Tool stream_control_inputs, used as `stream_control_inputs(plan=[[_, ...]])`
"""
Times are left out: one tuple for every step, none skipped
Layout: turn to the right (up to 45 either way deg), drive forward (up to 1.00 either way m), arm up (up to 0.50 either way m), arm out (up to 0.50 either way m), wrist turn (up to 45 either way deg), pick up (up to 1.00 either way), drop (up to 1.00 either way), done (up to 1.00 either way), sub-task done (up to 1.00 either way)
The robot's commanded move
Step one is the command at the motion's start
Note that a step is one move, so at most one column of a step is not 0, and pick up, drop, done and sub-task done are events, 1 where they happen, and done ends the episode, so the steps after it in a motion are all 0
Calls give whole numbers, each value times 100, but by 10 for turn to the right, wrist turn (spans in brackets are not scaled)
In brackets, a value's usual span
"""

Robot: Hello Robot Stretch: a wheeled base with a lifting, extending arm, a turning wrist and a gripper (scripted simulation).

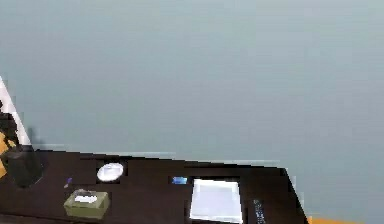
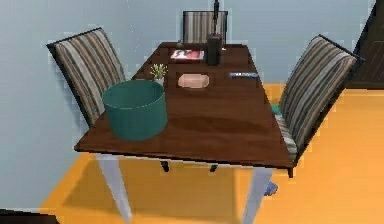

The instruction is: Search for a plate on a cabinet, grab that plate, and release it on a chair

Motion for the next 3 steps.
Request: stream_control_inputs(plan=[[450,0,0,0,0,0,0,0,0],[450,0,0,0,0,0,0,0,0],[150,0,0,0,0,0,0,0,0]])
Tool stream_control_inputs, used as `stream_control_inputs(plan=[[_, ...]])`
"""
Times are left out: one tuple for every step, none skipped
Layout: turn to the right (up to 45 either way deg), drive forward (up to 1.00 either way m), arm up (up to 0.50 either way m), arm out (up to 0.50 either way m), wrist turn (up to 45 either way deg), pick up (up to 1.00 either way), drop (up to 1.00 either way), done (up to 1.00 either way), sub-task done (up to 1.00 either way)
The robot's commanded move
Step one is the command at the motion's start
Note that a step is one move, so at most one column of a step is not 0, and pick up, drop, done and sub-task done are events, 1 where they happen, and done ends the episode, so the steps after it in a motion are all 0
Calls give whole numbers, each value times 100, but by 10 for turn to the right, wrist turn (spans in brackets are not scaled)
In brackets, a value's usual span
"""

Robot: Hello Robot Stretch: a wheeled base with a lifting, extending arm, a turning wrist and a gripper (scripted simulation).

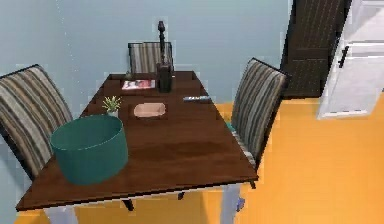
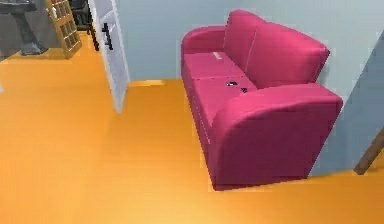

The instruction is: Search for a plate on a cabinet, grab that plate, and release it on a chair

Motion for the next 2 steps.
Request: stream_control_inputs(plan=[[0,10,0,0,0,0,0,0,0],[450,0,0,0,0,0,0,0,0]])
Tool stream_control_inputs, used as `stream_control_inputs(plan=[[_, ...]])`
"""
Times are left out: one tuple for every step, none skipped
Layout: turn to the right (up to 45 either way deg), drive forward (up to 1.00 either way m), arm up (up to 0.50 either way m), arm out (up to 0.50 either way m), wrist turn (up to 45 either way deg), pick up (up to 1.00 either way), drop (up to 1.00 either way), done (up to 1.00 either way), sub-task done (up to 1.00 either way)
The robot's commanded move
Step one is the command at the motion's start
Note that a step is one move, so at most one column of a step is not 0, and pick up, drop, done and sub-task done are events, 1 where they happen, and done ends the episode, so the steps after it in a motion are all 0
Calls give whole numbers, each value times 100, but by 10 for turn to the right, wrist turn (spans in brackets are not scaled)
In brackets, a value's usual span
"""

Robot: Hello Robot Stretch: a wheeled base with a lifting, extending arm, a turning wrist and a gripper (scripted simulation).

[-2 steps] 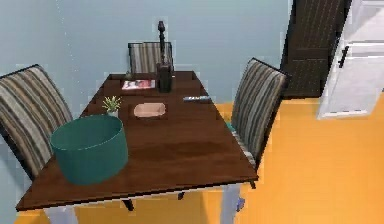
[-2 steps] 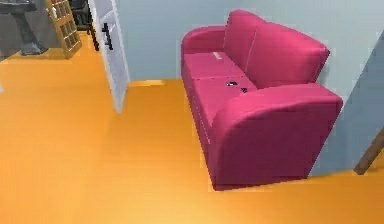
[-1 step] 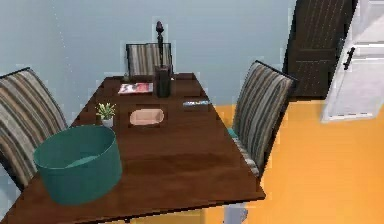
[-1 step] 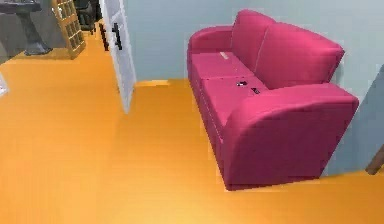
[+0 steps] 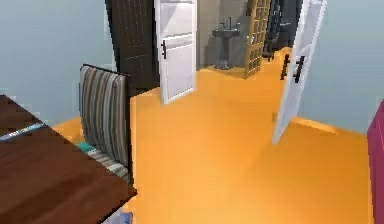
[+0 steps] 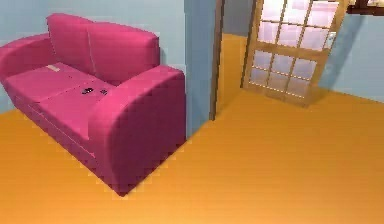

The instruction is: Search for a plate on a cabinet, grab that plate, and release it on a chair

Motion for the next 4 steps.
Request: stream_control_inputs(plan=[[450,0,0,0,0,0,0,0,0],[450,0,0,0,0,0,0,0,0],[240,0,0,0,0,0,0,0,0],[0,0,50,0,0,0,0,0,0]])
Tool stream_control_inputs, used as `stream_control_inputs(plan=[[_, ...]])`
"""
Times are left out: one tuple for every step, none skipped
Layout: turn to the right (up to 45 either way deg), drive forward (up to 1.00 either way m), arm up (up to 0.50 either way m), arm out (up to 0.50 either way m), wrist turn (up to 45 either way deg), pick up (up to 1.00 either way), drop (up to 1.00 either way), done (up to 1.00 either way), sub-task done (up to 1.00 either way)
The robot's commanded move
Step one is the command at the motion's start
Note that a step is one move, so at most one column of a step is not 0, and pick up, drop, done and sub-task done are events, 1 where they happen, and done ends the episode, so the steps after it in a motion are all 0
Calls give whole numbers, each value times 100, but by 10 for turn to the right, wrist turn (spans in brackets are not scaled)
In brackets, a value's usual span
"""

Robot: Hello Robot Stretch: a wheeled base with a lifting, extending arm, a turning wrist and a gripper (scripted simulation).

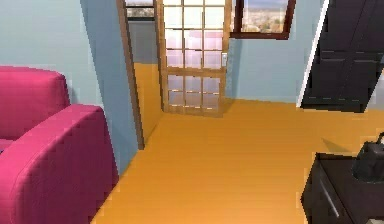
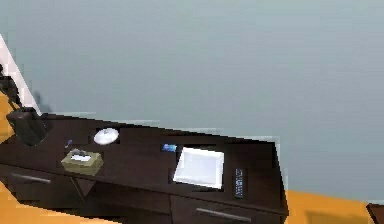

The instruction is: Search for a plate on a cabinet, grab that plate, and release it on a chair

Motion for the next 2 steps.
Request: stream_control_inputs(plan=[[0,0,10,0,0,0,0,0,0],[0,0,0,40,0,0,0,0,0]])
